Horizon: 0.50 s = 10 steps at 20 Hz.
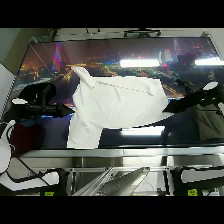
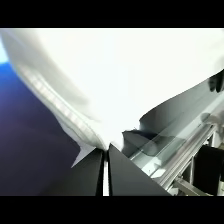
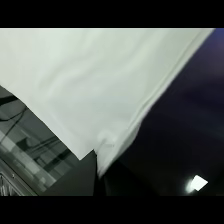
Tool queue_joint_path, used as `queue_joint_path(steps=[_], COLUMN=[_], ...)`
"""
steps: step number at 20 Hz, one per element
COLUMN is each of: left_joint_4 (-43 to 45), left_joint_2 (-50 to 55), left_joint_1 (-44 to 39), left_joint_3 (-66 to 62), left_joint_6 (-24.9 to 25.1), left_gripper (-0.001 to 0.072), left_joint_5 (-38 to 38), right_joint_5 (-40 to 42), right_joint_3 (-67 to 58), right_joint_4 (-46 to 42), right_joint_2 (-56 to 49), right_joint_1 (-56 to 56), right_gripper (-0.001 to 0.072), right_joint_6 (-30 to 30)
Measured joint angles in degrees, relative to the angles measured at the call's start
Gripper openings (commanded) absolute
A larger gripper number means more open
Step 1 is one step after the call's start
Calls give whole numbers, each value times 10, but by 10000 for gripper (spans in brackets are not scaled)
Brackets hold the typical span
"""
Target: Fold the shirts.
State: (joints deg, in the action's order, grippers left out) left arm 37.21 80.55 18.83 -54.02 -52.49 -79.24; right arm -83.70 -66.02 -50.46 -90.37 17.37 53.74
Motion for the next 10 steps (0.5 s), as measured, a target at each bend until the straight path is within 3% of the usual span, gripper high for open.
queue_joint_path(steps=[6, 10], left_joint_4=[129, 164], left_joint_2=[-48, -54], left_joint_1=[0, 0], left_joint_3=[-3, -3], left_joint_6=[-61, -82], left_gripper=[17, 17], left_joint_5=[-1, 4], right_joint_5=[6, 7], right_joint_3=[1, 1], right_joint_4=[1, 1], right_joint_2=[25, 29], right_joint_1=[0, 0], right_gripper=[14, 14], right_joint_6=[-2, 2])
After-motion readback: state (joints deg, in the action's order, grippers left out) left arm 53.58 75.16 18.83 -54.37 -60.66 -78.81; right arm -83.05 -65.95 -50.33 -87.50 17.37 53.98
